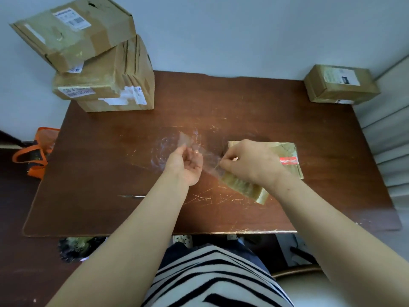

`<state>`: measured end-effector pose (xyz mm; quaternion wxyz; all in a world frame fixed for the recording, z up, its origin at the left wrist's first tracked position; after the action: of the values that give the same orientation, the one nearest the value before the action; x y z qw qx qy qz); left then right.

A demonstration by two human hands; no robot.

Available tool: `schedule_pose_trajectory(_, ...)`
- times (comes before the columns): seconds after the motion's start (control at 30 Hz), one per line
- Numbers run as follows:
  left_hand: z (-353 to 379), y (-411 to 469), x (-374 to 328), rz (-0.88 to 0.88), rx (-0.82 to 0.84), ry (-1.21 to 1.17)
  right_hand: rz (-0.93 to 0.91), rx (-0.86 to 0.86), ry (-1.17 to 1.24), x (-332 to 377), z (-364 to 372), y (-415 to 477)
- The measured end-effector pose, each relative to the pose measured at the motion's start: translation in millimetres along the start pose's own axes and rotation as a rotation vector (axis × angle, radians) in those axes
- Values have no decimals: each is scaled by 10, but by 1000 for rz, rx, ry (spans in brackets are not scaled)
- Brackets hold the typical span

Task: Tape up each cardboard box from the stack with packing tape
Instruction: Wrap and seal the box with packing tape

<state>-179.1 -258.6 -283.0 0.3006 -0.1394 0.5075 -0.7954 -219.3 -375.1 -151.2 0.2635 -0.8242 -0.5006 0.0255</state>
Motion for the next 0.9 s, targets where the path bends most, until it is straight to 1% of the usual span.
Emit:
schedule_pose_trajectory(0.1, 241, 28, 88, 28, 59, 274, 66, -38, 121, -287, 68, -200)
schedule_pose_trajectory(0.17, 392, 29, 122, 100, 87, 476, 130, -89, 210, -484, 129, -338)
schedule_pose_trajectory(0.23, 568, -14, 154, 203, 111, 689, 183, -152, 330, -656, 207, -474)
schedule_pose_trajectory(0.33, 884, -88, 204, 410, 165, 1007, 254, -227, 525, -882, 393, -645)
schedule_pose_trajectory(0.4, 1059, -116, 311, 500, 223, 1146, 289, -256, 637, -977, 534, -729)
schedule_pose_trajectory(0.47, 1161, -116, 440, 537, 266, 1207, 325, -307, 754, -1065, 628, -803)
schedule_pose_trajectory(0.57, 1186, -39, 574, 512, 267, 1157, 365, -351, 873, -1153, 724, -874)
schedule_pose_trajectory(0.63, 1156, 16, 645, 472, 243, 1138, 367, -346, 902, -1176, 794, -894)
schedule_pose_trajectory(0.73, 1149, 63, 704, 445, 252, 1134, 366, -348, 953, -1204, 870, -896)
schedule_pose_trajectory(0.83, 1207, 84, 661, 490, 248, 1217, 340, -374, 945, -1198, 874, -873)
schedule_pose_trajectory(0.9, 1291, 78, 628, 568, 272, 1314, 341, -408, 934, -1225, 886, -872)
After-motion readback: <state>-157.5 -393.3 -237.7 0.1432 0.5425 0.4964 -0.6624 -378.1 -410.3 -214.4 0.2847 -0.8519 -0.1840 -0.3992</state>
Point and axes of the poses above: each hand's wrist, its own y-axis towards the middle knuckle, its own z-axis out of the palm, x = y × z, the point moved 10 cm from there along y, towards the middle knuckle, and after that the axes turned 6 degrees about -y, right-handed, at the moved point
